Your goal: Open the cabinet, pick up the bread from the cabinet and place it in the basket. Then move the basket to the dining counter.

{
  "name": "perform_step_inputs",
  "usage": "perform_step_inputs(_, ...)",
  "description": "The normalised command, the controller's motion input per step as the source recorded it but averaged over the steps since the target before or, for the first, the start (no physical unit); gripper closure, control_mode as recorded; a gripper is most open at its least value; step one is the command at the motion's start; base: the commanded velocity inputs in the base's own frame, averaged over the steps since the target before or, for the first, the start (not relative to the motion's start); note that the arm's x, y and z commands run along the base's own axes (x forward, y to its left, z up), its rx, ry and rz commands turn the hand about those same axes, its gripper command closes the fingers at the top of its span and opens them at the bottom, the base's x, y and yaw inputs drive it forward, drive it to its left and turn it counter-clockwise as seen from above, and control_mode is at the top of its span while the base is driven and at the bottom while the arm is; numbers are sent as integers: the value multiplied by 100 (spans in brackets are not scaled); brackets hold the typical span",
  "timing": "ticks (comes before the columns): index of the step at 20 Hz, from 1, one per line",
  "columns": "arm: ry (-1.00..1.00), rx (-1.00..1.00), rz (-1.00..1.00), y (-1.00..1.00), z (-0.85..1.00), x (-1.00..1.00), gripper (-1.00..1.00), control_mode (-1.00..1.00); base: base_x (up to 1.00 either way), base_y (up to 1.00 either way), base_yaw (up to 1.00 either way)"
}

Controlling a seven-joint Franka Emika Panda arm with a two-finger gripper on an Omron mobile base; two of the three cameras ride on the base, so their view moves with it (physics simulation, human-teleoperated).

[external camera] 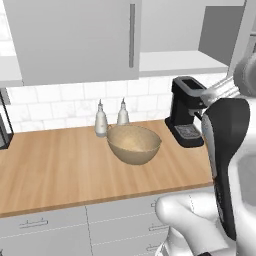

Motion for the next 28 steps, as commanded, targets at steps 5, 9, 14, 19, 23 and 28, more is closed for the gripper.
perform_step_inputs(5,28,-52,-6,80,-2,90,-100,-100,0,0,0)
perform_step_inputs(9,45,-38,-6,-5,-23,100,-100,-100,0,0,0)
perform_step_inputs(14,54,-34,-39,-61,-7,65,-100,-100,0,0,0)
perform_step_inputs(19,37,-31,-48,-61,-29,25,-100,-100,0,0,0)
perform_step_inputs(23,27,-26,-51,-65,-28,-16,-100,-100,0,0,0)
perform_step_inputs(28,20,-16,-43,-94,-8,-26,-100,-100,0,0,0)
